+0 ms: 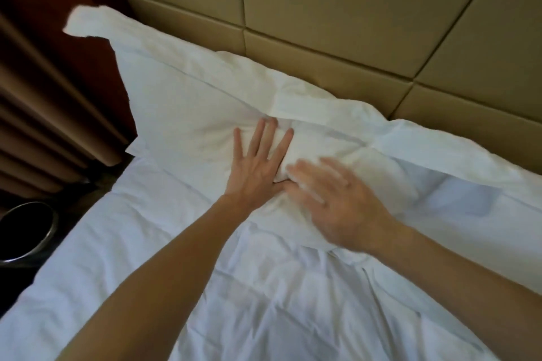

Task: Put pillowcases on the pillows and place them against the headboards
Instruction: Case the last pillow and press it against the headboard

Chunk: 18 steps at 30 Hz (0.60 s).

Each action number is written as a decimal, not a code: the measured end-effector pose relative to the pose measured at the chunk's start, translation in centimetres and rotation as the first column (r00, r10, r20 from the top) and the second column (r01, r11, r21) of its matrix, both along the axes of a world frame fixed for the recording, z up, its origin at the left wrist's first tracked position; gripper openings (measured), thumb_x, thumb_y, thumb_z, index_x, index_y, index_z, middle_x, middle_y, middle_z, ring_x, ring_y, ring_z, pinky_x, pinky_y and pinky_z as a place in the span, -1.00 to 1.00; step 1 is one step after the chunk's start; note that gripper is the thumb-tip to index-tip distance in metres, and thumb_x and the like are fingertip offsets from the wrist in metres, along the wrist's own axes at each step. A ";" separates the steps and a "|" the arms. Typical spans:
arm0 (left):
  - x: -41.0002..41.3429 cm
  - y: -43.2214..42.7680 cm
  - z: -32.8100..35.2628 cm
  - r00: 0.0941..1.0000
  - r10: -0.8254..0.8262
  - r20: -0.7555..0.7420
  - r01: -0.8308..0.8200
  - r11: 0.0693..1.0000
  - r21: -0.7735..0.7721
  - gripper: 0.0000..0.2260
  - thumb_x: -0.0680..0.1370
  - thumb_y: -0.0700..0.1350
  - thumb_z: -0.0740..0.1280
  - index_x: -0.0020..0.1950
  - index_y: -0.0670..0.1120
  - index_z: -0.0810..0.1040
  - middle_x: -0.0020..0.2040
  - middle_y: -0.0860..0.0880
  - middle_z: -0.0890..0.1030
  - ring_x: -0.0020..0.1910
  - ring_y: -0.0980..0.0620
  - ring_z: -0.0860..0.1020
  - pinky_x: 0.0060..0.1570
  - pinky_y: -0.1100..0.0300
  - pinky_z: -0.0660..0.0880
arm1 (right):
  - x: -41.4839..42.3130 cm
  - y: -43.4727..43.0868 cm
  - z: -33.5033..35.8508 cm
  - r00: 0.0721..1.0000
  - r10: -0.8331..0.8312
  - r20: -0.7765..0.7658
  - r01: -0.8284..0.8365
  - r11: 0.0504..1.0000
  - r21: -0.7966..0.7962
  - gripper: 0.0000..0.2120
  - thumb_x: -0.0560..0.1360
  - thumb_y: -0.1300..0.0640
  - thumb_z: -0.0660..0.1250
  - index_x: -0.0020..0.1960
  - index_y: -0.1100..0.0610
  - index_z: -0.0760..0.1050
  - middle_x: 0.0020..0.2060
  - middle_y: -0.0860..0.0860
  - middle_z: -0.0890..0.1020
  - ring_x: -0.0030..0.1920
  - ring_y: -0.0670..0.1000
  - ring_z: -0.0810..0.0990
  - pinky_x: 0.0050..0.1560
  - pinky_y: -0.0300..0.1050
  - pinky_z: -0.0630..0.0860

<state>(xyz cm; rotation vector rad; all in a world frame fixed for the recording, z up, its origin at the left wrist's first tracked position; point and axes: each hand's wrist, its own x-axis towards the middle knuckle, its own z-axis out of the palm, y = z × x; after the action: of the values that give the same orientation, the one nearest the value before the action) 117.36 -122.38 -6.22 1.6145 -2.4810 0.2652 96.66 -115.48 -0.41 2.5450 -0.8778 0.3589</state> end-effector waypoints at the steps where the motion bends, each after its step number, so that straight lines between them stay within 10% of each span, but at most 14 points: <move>1: 1.1 0.2 -0.3 0.998 -0.065 0.005 0.065 0.997 -0.035 -0.22 0.56 0.43 -0.06 0.62 -0.03 -0.01 0.61 -0.21 -0.02 0.60 -0.17 -0.07 0.40 -0.40 0.03 | -0.6 0.3 -2.2 0.977 0.035 -0.209 -0.025 0.998 0.050 -0.55 0.58 0.28 0.09 0.45 0.20 0.35 0.49 0.23 0.30 0.51 0.22 0.25 0.47 0.23 0.20; 5: 7.0 1.5 -1.4 0.977 -0.190 0.099 0.199 0.976 -0.087 -0.34 0.62 0.20 0.20 0.62 -0.01 0.04 0.62 -0.16 0.02 0.60 -0.11 -0.03 0.48 -0.28 0.04 | -6.9 1.2 -4.9 0.856 -0.166 -0.489 0.239 0.967 0.090 -0.40 0.53 0.28 -0.04 0.58 0.21 0.08 0.57 0.20 0.10 0.55 0.20 0.13 0.55 0.12 -0.06; 8: 10.7 2.9 -1.2 0.990 -0.096 0.101 0.102 0.993 -0.053 -0.33 0.62 0.10 0.24 0.62 -0.02 0.00 0.62 -0.16 -0.03 0.60 -0.10 -0.06 0.49 -0.27 0.03 | -6.2 4.5 -4.0 0.839 -0.179 -0.513 0.283 0.950 0.131 -0.52 0.46 0.34 0.06 0.33 0.28 0.48 0.25 0.28 0.53 0.19 0.27 0.53 0.23 0.14 0.31; 11: 13.0 4.4 -1.0 0.997 -0.027 0.072 0.027 1.000 0.005 -0.36 0.62 0.06 0.22 0.62 -0.07 0.04 0.62 -0.18 0.00 0.60 -0.11 -0.02 0.49 -0.27 0.04 | -0.7 5.0 -1.7 0.891 -0.030 -0.453 0.152 0.960 0.236 -0.78 0.41 0.31 0.22 0.01 0.18 0.53 -0.07 0.16 0.56 -0.12 0.19 0.50 -0.09 0.08 0.38; 16: 15.9 3.9 1.7 0.970 0.139 -0.200 -0.115 0.985 0.128 -0.59 0.59 0.05 0.24 0.40 -0.07 0.42 0.31 -0.12 0.54 0.19 -0.16 0.56 0.23 -0.05 0.44 | 9.0 -3.5 3.0 0.947 -0.144 -0.288 0.191 0.971 0.142 -0.61 0.44 0.28 0.20 0.25 0.20 0.48 0.36 0.28 0.43 0.32 0.26 0.42 0.36 0.21 0.28; 18: 16.6 2.7 3.5 0.767 0.477 -0.430 -0.335 0.868 0.366 -0.60 0.60 0.05 0.24 0.42 -0.04 0.39 0.24 -0.08 0.59 0.13 -0.16 0.59 0.17 -0.04 0.47 | 11.9 -6.6 5.2 0.935 -0.265 -0.237 0.297 0.948 0.115 -0.53 0.43 0.28 0.20 0.35 0.20 0.42 0.45 0.26 0.34 0.44 0.25 0.32 0.47 0.22 0.17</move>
<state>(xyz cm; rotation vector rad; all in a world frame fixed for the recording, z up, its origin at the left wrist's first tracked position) 133.92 -119.72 -2.74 2.0067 -1.7991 -0.4285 108.51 -122.05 4.79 2.4786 -1.2000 -0.0774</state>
